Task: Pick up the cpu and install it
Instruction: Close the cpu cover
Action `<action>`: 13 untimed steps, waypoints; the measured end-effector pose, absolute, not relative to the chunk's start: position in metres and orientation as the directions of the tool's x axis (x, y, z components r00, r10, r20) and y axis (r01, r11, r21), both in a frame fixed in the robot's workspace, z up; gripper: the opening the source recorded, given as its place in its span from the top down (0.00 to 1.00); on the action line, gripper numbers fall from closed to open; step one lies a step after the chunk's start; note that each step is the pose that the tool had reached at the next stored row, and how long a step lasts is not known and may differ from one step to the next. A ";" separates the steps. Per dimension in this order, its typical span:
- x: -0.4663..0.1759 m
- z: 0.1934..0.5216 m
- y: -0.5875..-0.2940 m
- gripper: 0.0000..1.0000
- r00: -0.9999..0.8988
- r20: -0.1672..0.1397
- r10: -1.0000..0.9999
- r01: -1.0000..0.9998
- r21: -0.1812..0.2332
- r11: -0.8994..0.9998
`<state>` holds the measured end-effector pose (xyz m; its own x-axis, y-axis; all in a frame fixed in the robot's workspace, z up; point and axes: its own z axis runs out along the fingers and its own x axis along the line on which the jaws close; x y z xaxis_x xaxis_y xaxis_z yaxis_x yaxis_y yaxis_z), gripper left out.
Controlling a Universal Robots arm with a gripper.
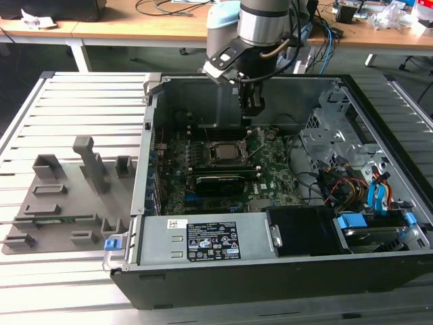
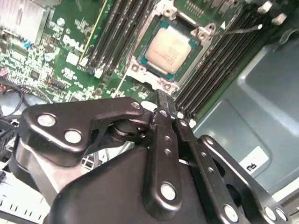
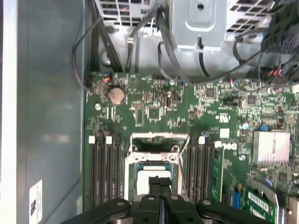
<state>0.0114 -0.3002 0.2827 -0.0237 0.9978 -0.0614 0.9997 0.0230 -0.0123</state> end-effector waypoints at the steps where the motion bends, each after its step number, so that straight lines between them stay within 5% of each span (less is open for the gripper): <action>1: 0.014 0.283 -0.300 0.89 -0.024 -0.062 0.998 1.000 -0.012 0.023; 13: 0.055 0.283 -0.300 0.89 -0.024 -0.062 0.998 1.000 -0.012 0.023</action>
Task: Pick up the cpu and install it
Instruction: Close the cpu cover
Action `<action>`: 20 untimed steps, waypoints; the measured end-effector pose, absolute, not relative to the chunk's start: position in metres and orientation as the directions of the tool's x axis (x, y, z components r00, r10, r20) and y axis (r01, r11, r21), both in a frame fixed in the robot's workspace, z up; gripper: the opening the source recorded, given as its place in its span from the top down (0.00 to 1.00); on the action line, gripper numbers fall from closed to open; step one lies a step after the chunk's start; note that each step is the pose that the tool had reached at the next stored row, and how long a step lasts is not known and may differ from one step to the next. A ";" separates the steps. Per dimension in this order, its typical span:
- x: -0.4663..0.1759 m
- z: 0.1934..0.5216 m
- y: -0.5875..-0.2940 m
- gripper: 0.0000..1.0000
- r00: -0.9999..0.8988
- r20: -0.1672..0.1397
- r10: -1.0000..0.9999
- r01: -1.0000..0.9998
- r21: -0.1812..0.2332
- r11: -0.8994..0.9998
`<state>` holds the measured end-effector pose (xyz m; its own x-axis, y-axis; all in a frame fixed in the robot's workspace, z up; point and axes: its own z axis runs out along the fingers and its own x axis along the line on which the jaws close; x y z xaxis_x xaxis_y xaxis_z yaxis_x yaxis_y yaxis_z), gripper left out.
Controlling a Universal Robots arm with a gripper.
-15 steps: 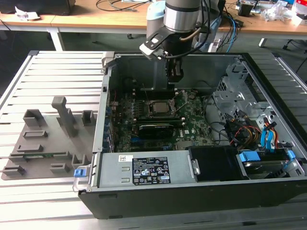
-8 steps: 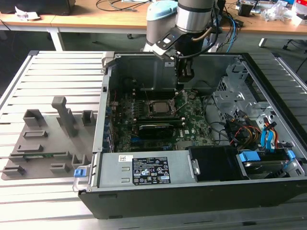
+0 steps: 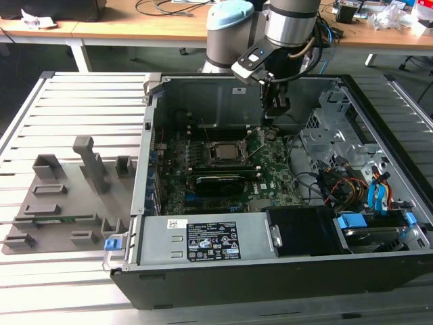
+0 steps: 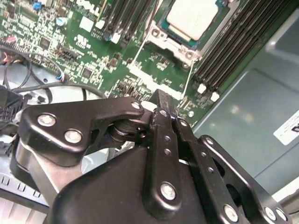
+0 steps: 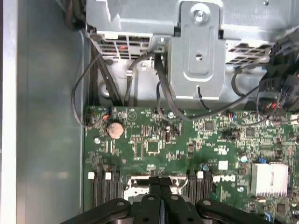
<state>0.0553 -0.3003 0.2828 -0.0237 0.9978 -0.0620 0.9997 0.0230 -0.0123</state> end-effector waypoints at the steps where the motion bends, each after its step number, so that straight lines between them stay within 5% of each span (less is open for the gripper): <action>1: 0.058 0.283 -0.300 0.89 -0.024 -0.062 0.998 1.000 -0.012 0.023; 20: 0.076 0.259 -0.300 0.89 -0.024 -0.064 0.998 1.000 -0.012 0.023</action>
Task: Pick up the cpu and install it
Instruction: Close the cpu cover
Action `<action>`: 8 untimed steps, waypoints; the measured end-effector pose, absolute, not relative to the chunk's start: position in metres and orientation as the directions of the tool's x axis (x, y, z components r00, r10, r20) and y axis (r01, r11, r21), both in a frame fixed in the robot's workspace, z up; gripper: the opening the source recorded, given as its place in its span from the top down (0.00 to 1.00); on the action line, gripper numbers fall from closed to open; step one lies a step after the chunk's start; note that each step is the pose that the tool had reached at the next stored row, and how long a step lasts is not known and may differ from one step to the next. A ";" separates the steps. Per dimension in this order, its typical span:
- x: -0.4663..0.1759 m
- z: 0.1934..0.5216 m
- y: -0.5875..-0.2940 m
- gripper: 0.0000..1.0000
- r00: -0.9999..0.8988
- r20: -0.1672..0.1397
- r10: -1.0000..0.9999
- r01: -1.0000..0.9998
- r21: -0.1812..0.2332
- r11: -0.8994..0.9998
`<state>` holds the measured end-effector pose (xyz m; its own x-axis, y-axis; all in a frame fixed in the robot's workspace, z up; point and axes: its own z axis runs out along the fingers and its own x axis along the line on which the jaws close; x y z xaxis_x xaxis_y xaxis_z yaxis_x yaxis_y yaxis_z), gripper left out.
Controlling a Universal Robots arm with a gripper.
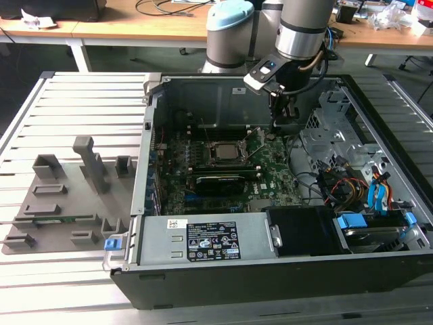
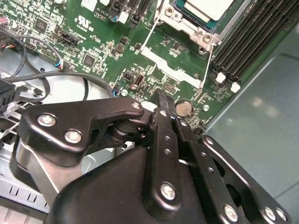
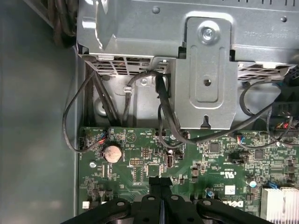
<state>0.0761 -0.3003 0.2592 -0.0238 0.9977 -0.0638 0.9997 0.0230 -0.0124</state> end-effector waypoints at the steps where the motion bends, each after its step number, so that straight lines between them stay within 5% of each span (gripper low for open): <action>1: 0.076 0.258 -0.300 0.89 -0.024 -0.064 0.998 1.000 -0.012 0.023; 8: 0.076 0.244 -0.300 0.89 -0.024 -0.064 0.998 1.000 -0.012 0.023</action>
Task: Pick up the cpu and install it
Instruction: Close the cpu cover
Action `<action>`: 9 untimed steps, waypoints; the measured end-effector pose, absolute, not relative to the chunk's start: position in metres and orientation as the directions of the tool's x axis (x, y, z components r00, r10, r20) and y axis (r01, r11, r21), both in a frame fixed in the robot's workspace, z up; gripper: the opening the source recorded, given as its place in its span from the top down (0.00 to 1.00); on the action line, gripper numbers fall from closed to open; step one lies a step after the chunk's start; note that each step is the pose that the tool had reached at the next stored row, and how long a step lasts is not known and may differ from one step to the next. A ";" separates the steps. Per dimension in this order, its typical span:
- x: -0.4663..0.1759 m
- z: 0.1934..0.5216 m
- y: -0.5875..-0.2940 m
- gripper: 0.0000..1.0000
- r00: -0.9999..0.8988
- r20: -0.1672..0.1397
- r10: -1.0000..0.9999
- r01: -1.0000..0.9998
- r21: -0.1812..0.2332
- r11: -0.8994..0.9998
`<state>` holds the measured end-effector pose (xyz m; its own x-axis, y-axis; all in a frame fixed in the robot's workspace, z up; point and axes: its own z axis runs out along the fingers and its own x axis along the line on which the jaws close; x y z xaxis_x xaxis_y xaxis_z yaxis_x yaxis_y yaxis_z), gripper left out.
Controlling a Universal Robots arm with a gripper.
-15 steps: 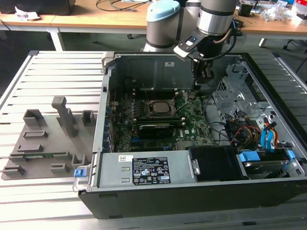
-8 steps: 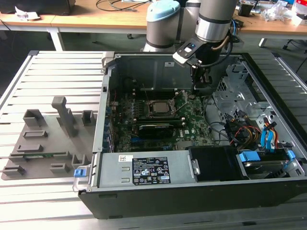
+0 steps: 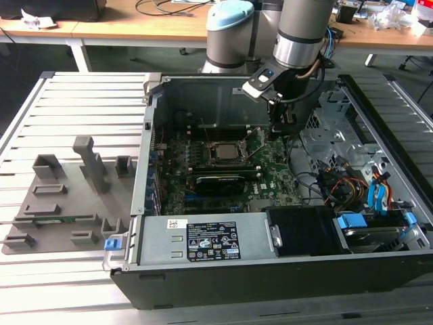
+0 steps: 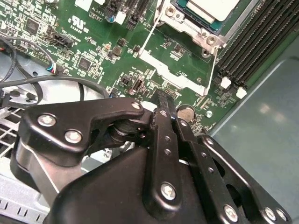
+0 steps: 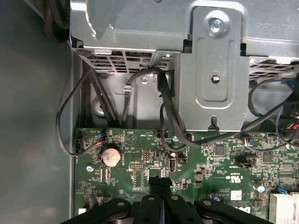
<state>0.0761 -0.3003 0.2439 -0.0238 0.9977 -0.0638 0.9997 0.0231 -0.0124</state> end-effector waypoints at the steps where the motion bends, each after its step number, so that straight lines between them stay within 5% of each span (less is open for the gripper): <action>1: 0.076 0.242 -0.300 0.89 -0.024 -0.064 0.998 1.000 -0.012 0.023; 9: 0.055 0.236 -0.301 0.89 -0.026 -0.064 0.998 1.000 -0.011 0.025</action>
<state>0.0549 -0.3005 0.2359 -0.0255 0.9976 -0.0639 0.9996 0.0249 -0.0111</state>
